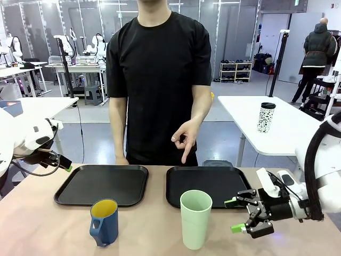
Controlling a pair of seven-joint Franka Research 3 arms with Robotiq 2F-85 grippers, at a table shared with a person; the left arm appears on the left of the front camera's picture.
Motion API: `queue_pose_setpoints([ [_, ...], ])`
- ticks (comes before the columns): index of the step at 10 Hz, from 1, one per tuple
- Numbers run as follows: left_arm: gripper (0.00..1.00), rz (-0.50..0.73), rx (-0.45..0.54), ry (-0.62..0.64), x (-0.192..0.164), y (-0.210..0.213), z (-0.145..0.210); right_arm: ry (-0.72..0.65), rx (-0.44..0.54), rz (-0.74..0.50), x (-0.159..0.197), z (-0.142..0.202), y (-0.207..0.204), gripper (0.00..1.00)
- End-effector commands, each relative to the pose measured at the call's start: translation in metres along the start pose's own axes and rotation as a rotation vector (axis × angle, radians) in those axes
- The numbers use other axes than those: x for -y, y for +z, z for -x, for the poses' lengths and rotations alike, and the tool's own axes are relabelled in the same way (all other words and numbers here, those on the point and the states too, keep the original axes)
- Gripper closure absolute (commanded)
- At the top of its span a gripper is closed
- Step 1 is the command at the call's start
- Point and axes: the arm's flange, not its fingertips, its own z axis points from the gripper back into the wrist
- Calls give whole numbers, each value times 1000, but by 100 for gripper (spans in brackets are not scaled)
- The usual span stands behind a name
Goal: Sort and store the cups by type.
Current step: Pick up the Reusable plastic cup.
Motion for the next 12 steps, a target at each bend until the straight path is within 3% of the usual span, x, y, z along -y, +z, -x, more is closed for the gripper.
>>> queue_pose_setpoints([
  [1,0,-1,2,1,0,0,-1,6,63,-4,-24,14,-4,0],
  [4,0,-1,2,1,0,0,-1,14,212,-14,-25,26,-13,0],
  [6,0,-1,2,1,0,0,-1,-44,146,-43,-9,13,-6,0],
  [12,0,-1,2,1,0,0,-1,-61,146,-42,-4,10,-12,0],
])
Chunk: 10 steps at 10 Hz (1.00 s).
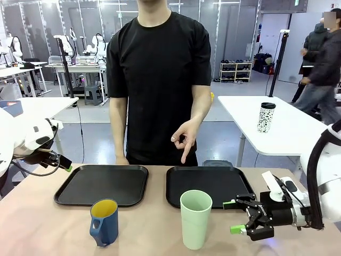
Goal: Sort and store the cups by type.
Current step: Pick up the Reusable plastic cup.
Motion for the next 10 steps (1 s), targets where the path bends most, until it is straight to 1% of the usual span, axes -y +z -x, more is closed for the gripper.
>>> queue_pose_setpoints([
  [1,0,-1,2,1,0,0,-1,-18,-24,12,7,2,-15,0],
  [5,0,-1,2,1,0,0,-1,-10,34,-33,13,6,-36,0],
  [7,0,-1,2,1,0,0,-1,-10,34,-77,15,5,-49,0],
  [10,0,-1,2,1,0,0,-1,-10,45,-103,14,5,-68,0],
])
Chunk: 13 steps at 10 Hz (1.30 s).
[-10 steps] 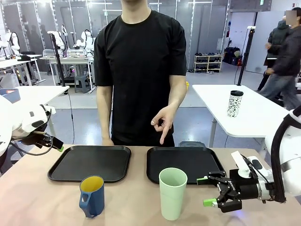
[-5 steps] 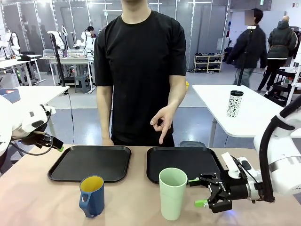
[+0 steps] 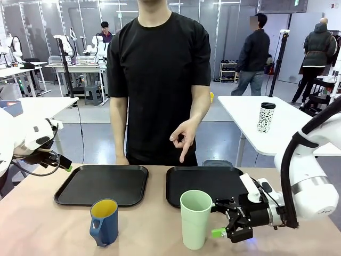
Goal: Sort and store the cups by type.
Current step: Pick up the Reusable plastic cup.
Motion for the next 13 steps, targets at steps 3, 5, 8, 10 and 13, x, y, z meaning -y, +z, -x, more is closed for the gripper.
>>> queue_pose_setpoints([
  [3,0,-1,2,1,0,0,-1,-7,44,1,4,6,-18,0],
  [5,0,-1,2,1,0,0,-1,-8,63,-17,6,8,-28,0],
  [8,0,-1,2,1,0,0,-1,-17,103,-31,5,17,-44,0],
  [10,0,-1,2,1,0,0,-1,-12,114,-45,6,22,-55,0],
  [13,0,-1,2,1,0,0,-1,1,135,-62,9,25,-70,0],
])
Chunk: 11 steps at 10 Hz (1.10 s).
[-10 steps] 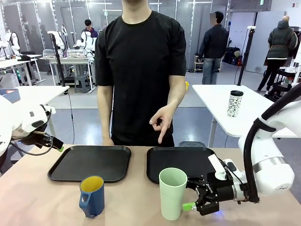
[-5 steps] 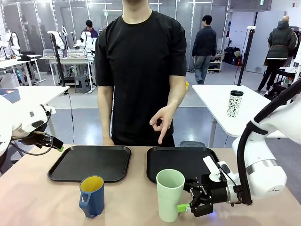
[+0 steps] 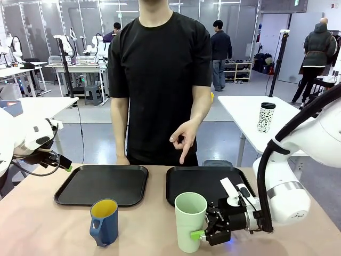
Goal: Sort and store the cups by type.
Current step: Pick up the Reusable plastic cup.
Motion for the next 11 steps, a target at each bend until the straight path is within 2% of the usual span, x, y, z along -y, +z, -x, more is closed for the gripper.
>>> queue_pose_setpoints([
  [1,0,-1,2,1,0,0,-1,48,8,16,1,16,-11,0],
  [7,0,-1,2,1,0,0,-1,45,9,-31,-3,21,-25,0],
  [8,0,-1,2,1,0,0,-1,32,3,-41,-3,22,-26,18],
  [9,0,-1,2,1,0,0,-1,23,-3,-35,-3,24,-27,19],
  [10,0,-1,2,1,0,0,-1,20,1,-34,-2,26,-26,37],
  [11,0,-1,2,1,0,0,-1,20,1,-34,-2,27,-26,24],
])
